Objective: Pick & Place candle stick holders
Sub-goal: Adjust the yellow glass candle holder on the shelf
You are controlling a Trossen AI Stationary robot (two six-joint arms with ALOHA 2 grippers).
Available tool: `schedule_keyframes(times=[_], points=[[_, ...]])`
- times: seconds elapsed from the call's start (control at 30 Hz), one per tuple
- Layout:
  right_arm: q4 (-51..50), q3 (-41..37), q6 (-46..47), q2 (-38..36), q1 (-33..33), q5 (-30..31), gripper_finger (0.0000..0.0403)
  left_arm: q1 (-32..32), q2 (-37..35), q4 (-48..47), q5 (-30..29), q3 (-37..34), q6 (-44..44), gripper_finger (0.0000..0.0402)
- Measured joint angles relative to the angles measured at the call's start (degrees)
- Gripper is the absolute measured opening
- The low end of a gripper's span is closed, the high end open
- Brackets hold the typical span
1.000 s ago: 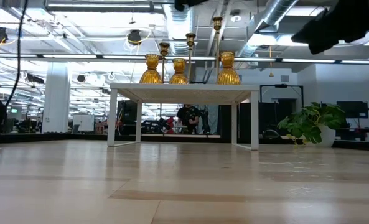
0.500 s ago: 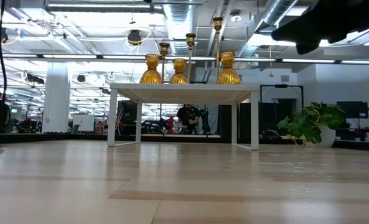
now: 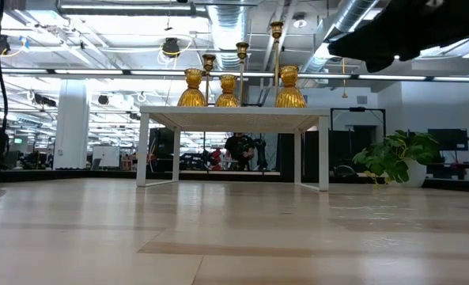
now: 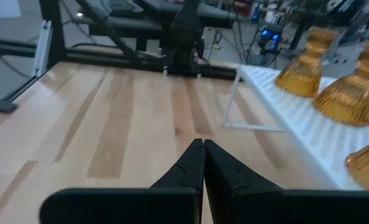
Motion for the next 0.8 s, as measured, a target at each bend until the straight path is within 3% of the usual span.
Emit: schedule_keyframes(times=[0.2, 0.43, 0.63, 0.8], points=[[9.97, 0.01, -3.41, 3.01, -3.82, -0.30, 0.0000, 0.00, 0.00, -1.04, -0.06, -0.01, -2.50, 0.0287], [10.57, 3.11, -3.43, 4.48, -5.31, -0.63, 0.0000, 0.00, 0.00, -3.30, -0.52, -0.02, -2.36, 0.0192], [2.20, 7.97, -3.42, 4.27, -5.01, -1.36, 0.0000, 0.00, 0.00, -4.53, -0.55, -0.02, 1.09, 0.0098], [-18.21, 18.73, -3.14, 4.27, -8.02, -5.59, 0.0000, 0.00, -2.42, -6.07, -1.39, -0.07, 1.95, 0.0042]])
